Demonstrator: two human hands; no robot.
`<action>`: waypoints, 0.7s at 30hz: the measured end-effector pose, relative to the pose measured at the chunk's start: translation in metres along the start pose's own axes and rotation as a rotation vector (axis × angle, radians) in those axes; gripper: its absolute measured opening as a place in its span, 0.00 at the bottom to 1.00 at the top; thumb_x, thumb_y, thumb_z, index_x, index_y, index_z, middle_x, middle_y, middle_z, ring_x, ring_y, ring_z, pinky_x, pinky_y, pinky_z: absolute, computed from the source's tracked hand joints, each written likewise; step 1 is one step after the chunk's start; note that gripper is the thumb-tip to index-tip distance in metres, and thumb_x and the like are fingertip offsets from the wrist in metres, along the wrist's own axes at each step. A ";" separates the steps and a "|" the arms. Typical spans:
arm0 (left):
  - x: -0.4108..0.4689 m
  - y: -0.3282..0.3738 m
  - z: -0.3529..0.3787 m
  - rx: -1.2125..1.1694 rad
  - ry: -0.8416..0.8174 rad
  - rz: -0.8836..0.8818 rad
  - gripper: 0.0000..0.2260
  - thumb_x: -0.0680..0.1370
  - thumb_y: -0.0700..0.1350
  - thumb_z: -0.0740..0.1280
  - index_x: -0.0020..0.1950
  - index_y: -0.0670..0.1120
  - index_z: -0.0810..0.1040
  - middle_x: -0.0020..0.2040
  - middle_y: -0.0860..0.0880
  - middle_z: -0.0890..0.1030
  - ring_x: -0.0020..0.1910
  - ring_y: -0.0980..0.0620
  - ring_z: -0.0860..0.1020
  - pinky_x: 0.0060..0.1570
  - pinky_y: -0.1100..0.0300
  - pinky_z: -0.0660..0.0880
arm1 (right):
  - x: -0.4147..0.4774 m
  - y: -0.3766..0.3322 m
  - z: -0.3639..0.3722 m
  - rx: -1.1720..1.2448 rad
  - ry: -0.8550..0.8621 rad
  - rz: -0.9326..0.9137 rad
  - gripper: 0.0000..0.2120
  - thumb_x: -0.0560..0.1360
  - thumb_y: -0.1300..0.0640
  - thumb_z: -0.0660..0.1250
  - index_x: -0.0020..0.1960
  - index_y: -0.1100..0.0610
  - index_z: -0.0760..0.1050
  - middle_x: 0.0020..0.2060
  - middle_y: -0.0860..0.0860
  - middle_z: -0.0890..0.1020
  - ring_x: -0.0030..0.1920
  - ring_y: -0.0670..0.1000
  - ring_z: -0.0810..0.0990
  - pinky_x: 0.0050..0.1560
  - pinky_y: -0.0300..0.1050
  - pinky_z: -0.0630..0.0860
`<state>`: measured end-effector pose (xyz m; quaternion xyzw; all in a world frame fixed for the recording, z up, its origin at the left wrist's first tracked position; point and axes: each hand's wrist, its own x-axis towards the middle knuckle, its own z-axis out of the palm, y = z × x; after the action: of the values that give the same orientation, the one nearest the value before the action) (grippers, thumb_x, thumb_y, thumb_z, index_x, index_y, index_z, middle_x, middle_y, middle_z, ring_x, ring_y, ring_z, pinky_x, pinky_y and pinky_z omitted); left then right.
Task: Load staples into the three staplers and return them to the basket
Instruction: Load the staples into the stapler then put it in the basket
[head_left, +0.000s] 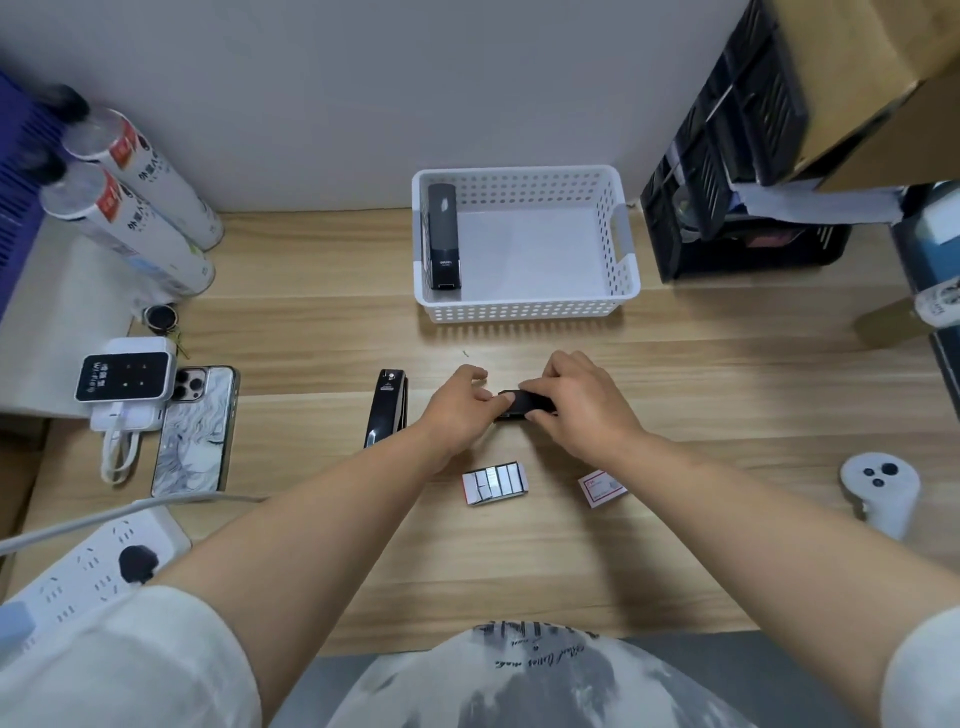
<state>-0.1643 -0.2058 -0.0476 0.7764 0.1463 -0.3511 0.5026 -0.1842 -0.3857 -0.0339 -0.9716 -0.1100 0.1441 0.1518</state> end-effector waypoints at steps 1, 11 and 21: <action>0.003 -0.001 0.000 0.023 0.004 0.001 0.24 0.78 0.52 0.72 0.70 0.45 0.70 0.55 0.46 0.82 0.49 0.49 0.78 0.60 0.49 0.77 | 0.000 -0.001 0.000 -0.001 -0.020 0.016 0.14 0.75 0.48 0.69 0.60 0.46 0.80 0.49 0.48 0.73 0.55 0.53 0.71 0.53 0.53 0.73; 0.012 -0.001 -0.002 0.071 0.027 -0.071 0.19 0.76 0.53 0.74 0.62 0.47 0.73 0.53 0.43 0.81 0.54 0.42 0.81 0.61 0.46 0.77 | -0.009 0.020 0.008 -0.025 -0.123 0.174 0.16 0.74 0.58 0.67 0.61 0.53 0.72 0.56 0.50 0.72 0.59 0.54 0.69 0.46 0.52 0.77; -0.002 0.026 -0.002 -0.082 -0.082 -0.104 0.20 0.75 0.58 0.74 0.65 0.54 0.79 0.65 0.51 0.78 0.64 0.50 0.76 0.62 0.48 0.79 | 0.005 0.056 -0.027 0.120 -0.131 -0.071 0.08 0.73 0.56 0.70 0.52 0.51 0.78 0.46 0.47 0.74 0.51 0.53 0.74 0.47 0.48 0.73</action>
<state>-0.1499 -0.2153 -0.0281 0.7315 0.1800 -0.4019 0.5205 -0.1619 -0.4432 -0.0290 -0.9447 -0.1452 0.2082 0.2075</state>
